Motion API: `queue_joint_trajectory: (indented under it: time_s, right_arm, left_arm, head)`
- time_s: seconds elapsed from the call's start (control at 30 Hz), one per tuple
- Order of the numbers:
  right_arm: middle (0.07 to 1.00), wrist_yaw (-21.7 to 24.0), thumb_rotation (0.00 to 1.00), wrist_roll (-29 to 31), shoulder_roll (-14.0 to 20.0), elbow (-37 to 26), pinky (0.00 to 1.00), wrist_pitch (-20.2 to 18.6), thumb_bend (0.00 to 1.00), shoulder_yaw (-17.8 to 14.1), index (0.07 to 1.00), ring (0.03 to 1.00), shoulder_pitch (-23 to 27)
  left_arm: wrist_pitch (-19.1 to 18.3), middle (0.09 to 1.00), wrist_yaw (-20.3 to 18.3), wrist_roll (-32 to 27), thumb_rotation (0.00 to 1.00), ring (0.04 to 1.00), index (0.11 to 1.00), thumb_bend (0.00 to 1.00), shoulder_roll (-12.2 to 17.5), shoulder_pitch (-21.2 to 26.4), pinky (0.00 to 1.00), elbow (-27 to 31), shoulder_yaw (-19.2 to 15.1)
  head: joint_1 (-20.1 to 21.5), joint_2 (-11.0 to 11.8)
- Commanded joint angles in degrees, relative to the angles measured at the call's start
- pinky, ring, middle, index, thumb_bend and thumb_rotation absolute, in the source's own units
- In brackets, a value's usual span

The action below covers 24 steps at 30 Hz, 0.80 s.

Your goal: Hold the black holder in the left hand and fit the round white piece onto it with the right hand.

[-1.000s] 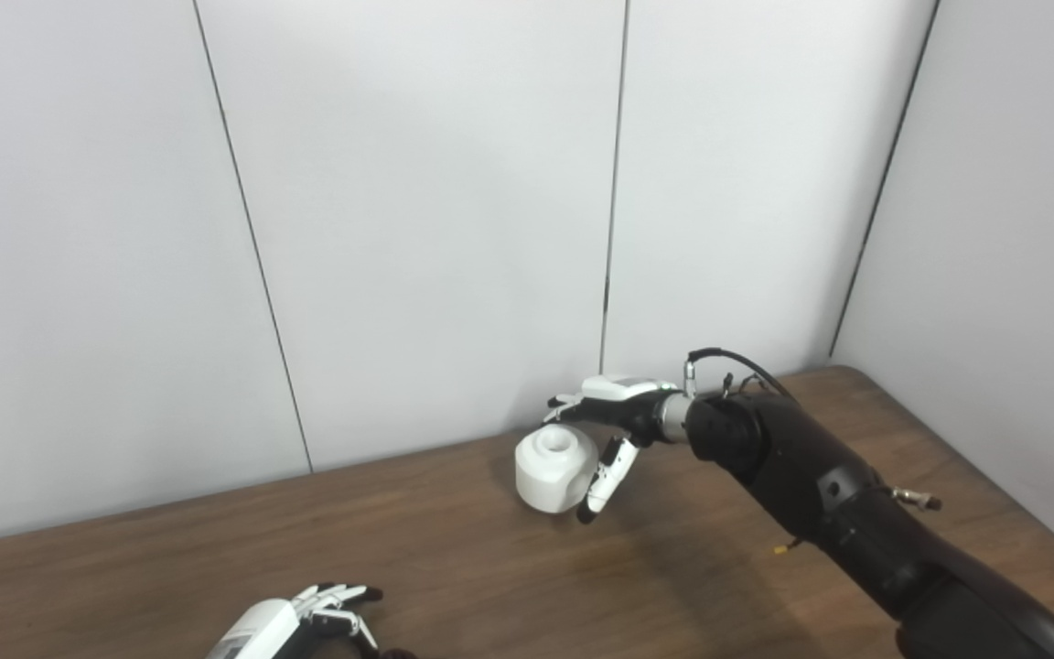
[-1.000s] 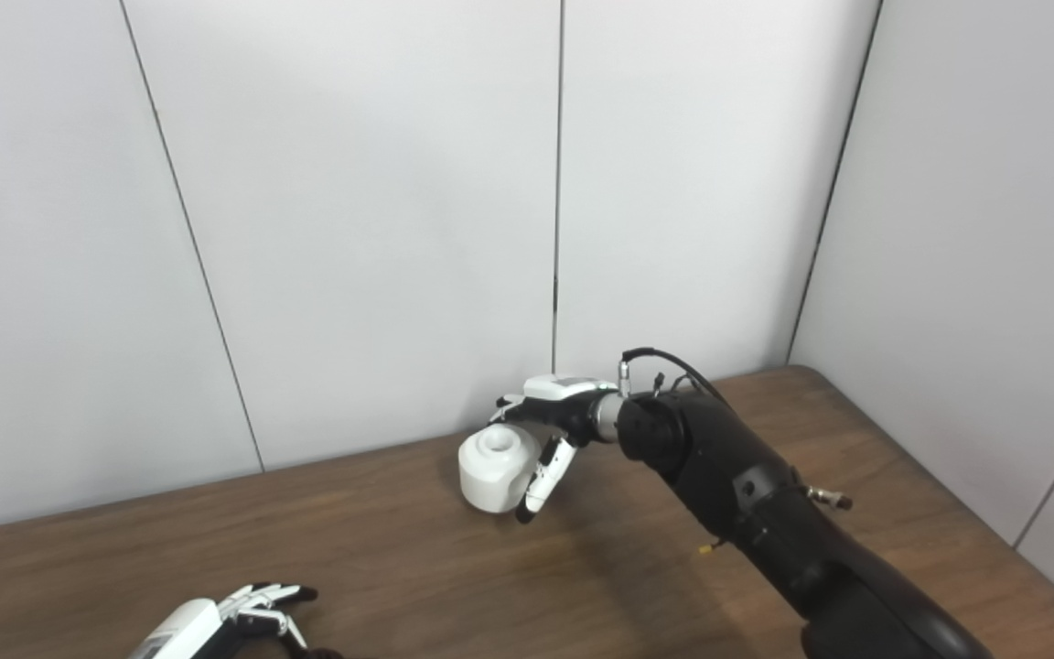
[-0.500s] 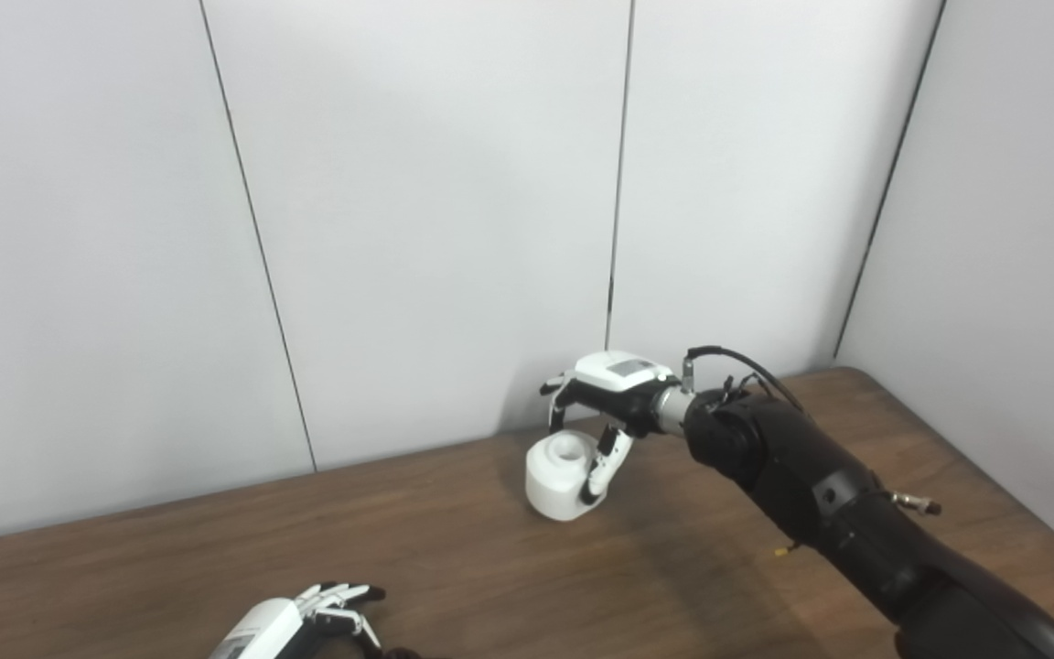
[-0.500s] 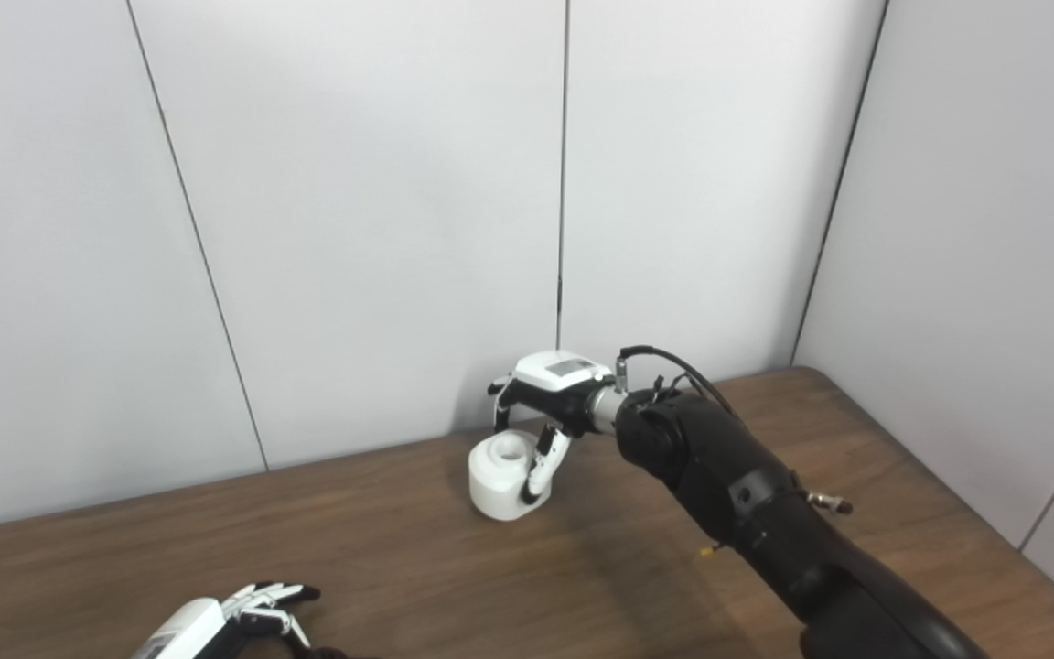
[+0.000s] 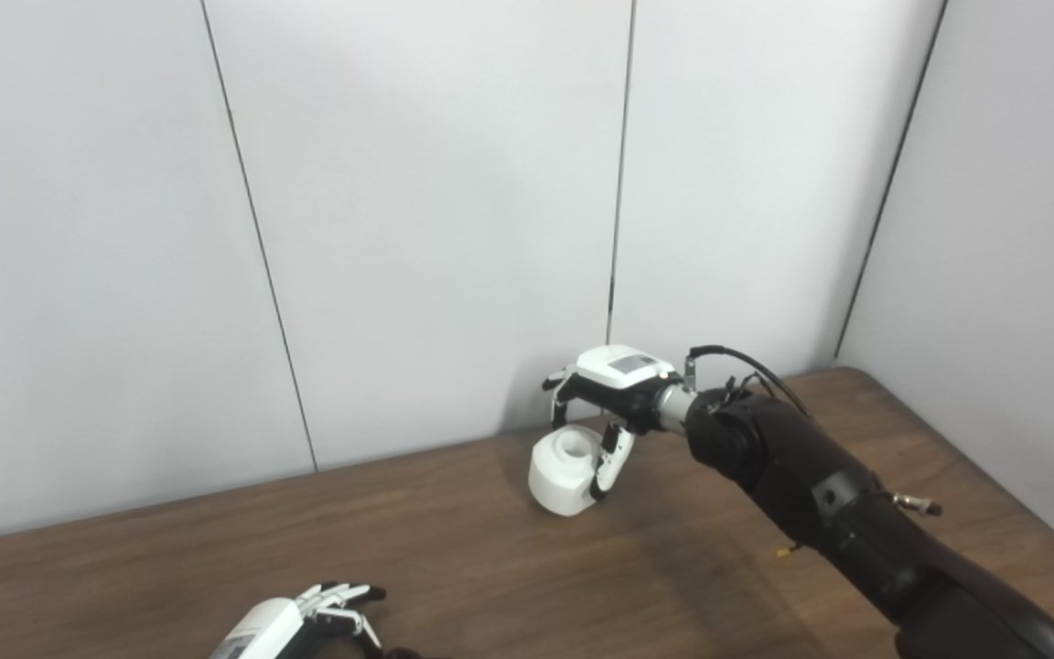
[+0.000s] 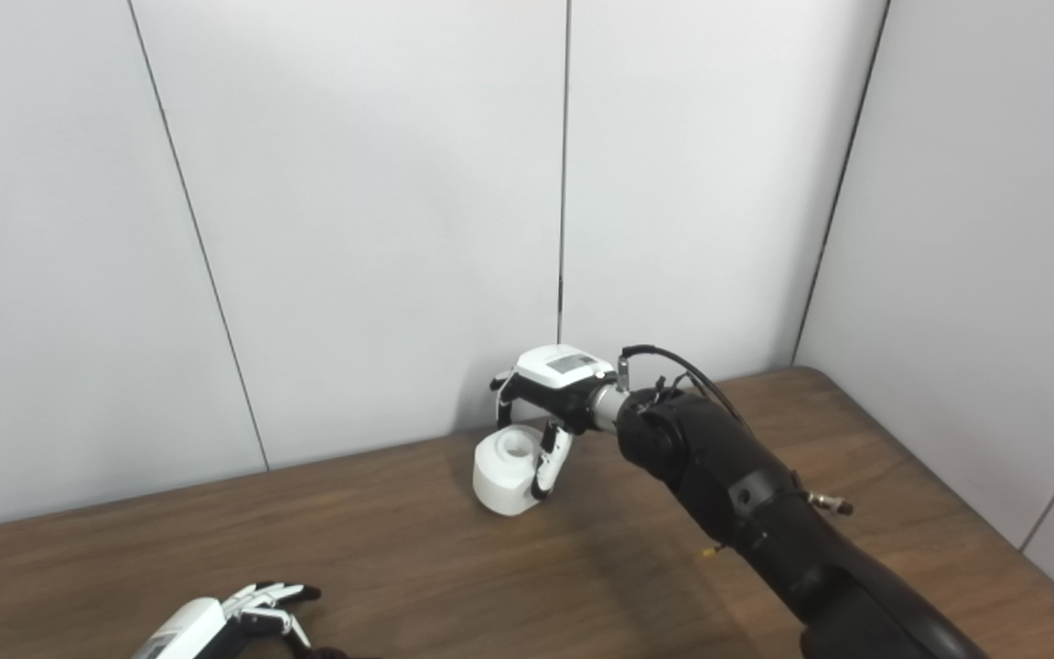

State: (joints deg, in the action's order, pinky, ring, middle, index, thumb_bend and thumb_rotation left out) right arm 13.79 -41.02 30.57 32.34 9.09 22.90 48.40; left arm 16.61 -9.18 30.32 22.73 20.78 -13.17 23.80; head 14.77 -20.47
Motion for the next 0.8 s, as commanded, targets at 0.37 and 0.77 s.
queue_joint_trajectory:
  time_s: [0.37, 0.77]
  right_arm:
    - [0.9, 2.97, 0.15, 2.59, 1.12, -14.9, 0.87, -2.78, 0.5, -5.21, 0.484, 0.947, -2.2]
    - [0.913, 8.06, 0.14, 3.46, -0.28, -29.79, 0.87, -8.56, 0.5, -7.06, 0.484, 0.966, -5.92]
  left_arm:
    - [-0.62, 0.888, -2.12, 2.15, 0.04, 0.916, 0.48, 0.51, 0.14, -0.21, 0.97, -1.09, 1.1]
    - [-3.65, 0.883, -2.19, 3.36, 0.04, 0.914, 0.481, 0.51, -1.52, 0.47, 0.99, 0.58, 1.05]
  head:
    - [-2.18, -2.05]
    - [-5.12, -5.88]
